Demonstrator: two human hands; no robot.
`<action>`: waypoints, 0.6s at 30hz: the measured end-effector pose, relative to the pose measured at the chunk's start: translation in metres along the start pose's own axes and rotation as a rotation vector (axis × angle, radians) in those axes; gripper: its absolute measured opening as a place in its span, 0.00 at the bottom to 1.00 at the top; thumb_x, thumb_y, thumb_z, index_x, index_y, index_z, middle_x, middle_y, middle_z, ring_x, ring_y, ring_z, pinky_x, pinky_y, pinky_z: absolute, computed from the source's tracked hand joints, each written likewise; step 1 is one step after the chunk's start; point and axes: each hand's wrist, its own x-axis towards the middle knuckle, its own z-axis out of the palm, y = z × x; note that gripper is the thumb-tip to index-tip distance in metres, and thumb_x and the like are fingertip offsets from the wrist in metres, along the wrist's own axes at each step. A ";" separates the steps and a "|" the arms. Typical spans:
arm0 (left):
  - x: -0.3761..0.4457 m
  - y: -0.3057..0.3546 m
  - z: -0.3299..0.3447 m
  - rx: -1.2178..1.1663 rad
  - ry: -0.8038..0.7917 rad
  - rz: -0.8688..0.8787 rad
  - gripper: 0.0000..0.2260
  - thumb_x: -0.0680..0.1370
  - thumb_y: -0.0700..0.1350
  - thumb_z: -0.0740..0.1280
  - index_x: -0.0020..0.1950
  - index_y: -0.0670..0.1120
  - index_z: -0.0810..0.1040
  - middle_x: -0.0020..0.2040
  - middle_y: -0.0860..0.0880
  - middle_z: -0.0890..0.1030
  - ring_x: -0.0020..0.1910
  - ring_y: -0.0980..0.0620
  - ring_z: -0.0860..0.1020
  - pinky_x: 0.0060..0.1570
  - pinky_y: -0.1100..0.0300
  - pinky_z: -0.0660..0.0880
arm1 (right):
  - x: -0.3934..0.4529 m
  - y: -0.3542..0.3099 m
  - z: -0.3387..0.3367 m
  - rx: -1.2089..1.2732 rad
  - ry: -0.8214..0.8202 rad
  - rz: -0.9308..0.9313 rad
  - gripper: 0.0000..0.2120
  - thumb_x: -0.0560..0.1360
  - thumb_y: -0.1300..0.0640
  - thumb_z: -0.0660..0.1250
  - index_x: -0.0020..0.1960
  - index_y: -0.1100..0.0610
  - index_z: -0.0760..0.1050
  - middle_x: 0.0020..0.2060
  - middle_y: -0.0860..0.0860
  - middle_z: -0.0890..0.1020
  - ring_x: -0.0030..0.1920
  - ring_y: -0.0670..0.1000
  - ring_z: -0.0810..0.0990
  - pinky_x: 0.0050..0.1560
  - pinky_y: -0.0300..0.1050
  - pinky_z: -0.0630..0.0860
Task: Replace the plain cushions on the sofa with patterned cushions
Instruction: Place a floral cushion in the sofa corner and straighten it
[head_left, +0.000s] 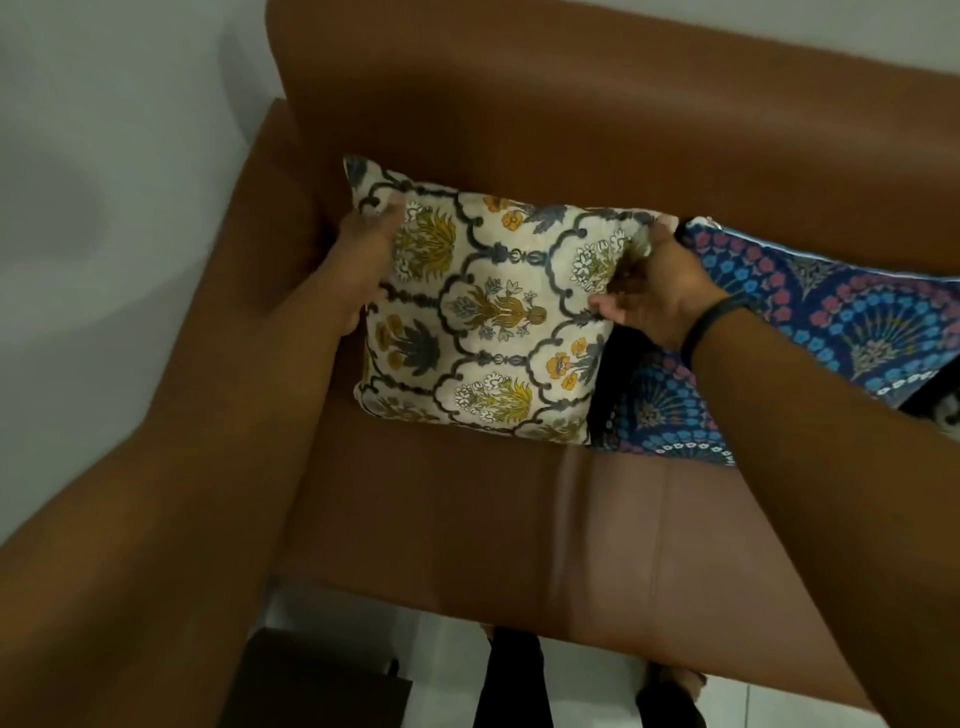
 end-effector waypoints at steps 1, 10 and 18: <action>-0.002 -0.009 0.008 0.105 0.047 0.099 0.44 0.73 0.74 0.63 0.83 0.55 0.58 0.79 0.51 0.69 0.75 0.46 0.70 0.71 0.43 0.71 | -0.001 0.009 0.004 -0.142 0.090 -0.111 0.36 0.83 0.32 0.51 0.79 0.57 0.65 0.65 0.57 0.76 0.59 0.62 0.84 0.51 0.56 0.84; -0.028 -0.118 0.071 1.290 0.165 0.846 0.53 0.67 0.64 0.77 0.84 0.53 0.54 0.85 0.44 0.52 0.82 0.37 0.53 0.67 0.27 0.62 | 0.004 0.136 0.050 -1.500 0.113 -1.075 0.49 0.71 0.51 0.78 0.84 0.47 0.53 0.85 0.56 0.49 0.84 0.64 0.46 0.76 0.72 0.56; -0.012 -0.128 0.035 1.026 0.189 0.628 0.66 0.60 0.68 0.80 0.85 0.56 0.41 0.85 0.40 0.41 0.82 0.32 0.45 0.69 0.23 0.55 | 0.021 0.138 0.000 -0.979 0.281 -0.931 0.58 0.61 0.37 0.83 0.82 0.39 0.53 0.84 0.58 0.48 0.82 0.66 0.50 0.69 0.80 0.62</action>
